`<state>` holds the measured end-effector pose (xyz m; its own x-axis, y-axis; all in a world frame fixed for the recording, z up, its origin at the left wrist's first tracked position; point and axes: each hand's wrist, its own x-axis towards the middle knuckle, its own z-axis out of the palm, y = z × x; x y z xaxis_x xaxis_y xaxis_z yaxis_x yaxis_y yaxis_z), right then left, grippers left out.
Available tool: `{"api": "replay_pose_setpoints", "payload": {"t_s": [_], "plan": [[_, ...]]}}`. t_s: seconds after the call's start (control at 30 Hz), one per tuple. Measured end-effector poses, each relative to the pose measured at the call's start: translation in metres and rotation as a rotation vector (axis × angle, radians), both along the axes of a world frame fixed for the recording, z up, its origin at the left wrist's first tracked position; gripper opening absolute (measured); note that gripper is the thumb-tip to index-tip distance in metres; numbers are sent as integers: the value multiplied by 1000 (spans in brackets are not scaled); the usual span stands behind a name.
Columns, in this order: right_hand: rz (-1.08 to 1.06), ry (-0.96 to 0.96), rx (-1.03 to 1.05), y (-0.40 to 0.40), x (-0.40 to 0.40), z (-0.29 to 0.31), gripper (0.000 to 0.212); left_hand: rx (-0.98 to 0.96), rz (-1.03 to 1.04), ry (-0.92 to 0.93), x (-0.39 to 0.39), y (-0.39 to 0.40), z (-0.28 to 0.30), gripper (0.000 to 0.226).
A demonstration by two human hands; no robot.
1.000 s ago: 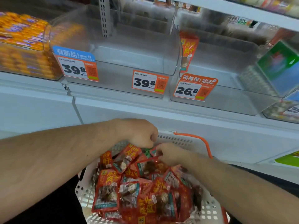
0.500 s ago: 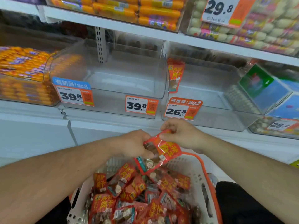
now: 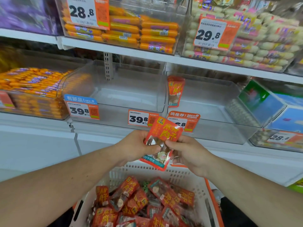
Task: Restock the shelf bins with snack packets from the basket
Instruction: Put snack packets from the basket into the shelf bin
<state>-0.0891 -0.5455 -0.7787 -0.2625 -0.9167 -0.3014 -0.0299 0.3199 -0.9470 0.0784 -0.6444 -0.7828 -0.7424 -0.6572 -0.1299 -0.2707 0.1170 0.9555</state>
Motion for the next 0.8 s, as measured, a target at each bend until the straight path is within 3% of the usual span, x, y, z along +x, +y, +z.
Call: {"api": "replay_pose_setpoints", "payload": {"t_s": [0.23, 0.47, 0.67, 0.8], "plan": [[-17, -49, -109, -3, 11, 20, 23, -84, 59, 29, -1, 15, 26, 11], [-53, -104, -169, -2, 10, 45, 26, -36, 57, 162, -15, 20, 51, 14], [5, -187, -188, -7, -5, 67, 29, -107, 61, 143, -26, 13, 73, 8], [27, -345, -151, -19, -22, 92, 28, -125, 233, 194, -40, -12, 88, 46]]}}
